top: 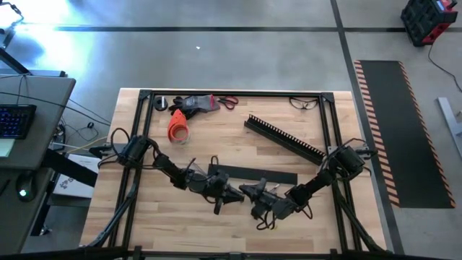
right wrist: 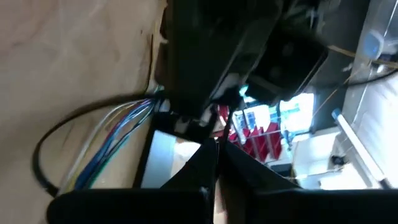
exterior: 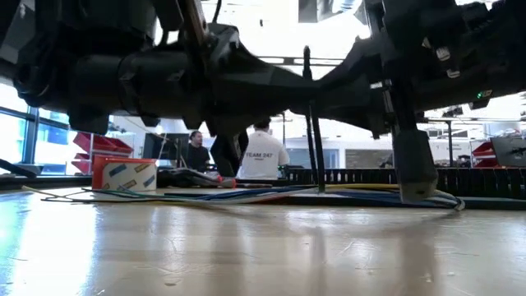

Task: Ziptie cables
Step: Wrap the colored cables with the black zip tie

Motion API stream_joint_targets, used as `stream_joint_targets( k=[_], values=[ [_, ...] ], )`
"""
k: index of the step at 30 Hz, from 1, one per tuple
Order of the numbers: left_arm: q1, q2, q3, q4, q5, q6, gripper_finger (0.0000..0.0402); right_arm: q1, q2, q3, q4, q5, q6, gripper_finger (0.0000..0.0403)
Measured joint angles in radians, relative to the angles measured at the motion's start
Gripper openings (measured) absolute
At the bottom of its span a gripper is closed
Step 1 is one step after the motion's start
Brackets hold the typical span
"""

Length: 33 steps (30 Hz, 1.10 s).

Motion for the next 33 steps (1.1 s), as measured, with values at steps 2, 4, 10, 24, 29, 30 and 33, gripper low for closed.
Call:
stream_joint_targets(
  k=[2,4,10,24,29,30,33],
  values=[
    [0.007,0.0,0.0,-0.016,0.002,-0.031,0.0,0.0,0.0,0.014,0.0,0.0,-0.05,0.0],
    [0.012,0.0,0.0,-0.029,0.001,-0.051,0.0,0.0,0.0,0.024,0.0,0.0,-0.085,0.0],
    [0.013,-0.001,0.0,-0.029,-0.008,-0.051,0.0,0.013,-0.001,0.027,-0.03,-0.006,-0.104,0.0],
    [0.014,0.0,0.0,-0.027,-0.018,-0.033,0.0,0.022,-0.001,0.026,-0.059,-0.022,-0.01,0.0004],
    [0.014,0.0,0.0,-0.035,-0.017,-0.013,0.0,0.022,-0.001,0.026,-0.06,-0.022,0.051,0.0059],
    [0.014,0.0,0.0,-0.036,-0.017,-0.004,0.0,0.022,-0.001,0.026,-0.06,-0.022,0.087,0.0077],
    [0.011,0.0,0.0,-0.036,-0.024,0.002,0.0,0.027,-0.002,0.026,-0.09,-0.022,0.205,0.0136]
  ],
)
